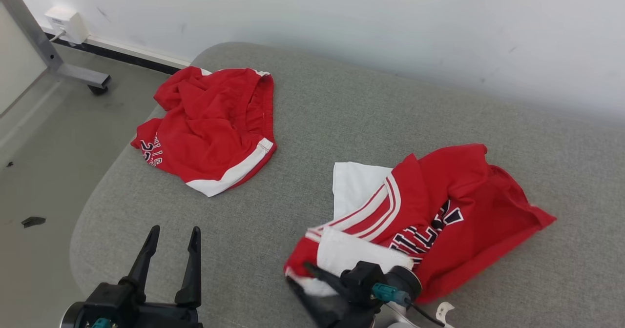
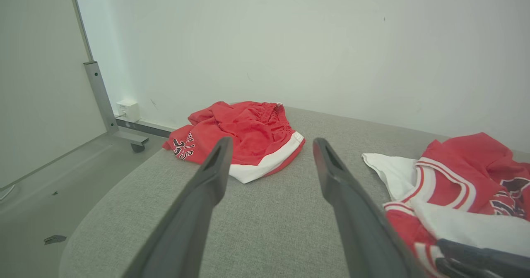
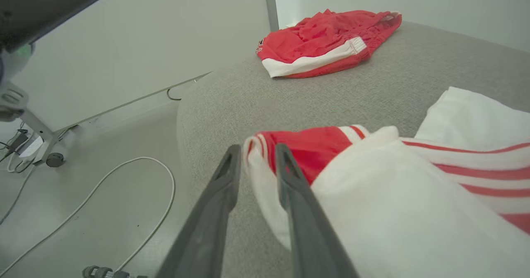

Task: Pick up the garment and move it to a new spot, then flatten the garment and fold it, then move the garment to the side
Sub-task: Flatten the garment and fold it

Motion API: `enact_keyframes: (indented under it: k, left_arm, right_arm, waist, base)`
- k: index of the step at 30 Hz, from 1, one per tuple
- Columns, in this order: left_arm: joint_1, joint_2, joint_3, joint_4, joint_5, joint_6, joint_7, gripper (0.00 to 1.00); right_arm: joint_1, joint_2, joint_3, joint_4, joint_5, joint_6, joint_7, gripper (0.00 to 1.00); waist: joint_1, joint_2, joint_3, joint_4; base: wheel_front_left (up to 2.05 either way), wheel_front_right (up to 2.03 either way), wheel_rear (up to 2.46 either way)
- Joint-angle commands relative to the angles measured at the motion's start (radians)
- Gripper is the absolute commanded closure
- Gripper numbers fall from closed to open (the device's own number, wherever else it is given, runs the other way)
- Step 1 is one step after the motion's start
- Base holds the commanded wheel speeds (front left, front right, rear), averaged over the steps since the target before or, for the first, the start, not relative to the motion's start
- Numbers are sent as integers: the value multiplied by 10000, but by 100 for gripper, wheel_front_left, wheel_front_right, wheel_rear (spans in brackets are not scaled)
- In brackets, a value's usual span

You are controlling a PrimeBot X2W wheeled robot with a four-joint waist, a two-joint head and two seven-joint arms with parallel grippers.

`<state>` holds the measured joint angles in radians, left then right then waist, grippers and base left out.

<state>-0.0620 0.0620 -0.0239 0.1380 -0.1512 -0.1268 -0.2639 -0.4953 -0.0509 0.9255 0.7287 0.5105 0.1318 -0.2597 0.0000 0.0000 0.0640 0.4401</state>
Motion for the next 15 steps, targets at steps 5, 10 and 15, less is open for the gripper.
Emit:
enact_keyframes:
  k: [5,10,15]
  left_arm:
    - [42,-28,128,-9,36,18,-8,0]
    - [115,9,221,-75,152,18,-8,0]
    - [218,87,280,-69,160,8,-8,0]
  right_arm:
    - [-556,2,-139,-10,346,-24,-67,0]
    - [-383,-558,-2159,-659,-472,-24,-48,0]
    - [122,-1120,-3523,-1342,-1134,-22,-45,0]
  waist:
    - [0,0,-40,-252]
    - [0,0,-233,-704]
    - [0,0,-350,-1035]
  base:
    - [0,0,0]
    - [0,0,0]
    - [0,0,0]
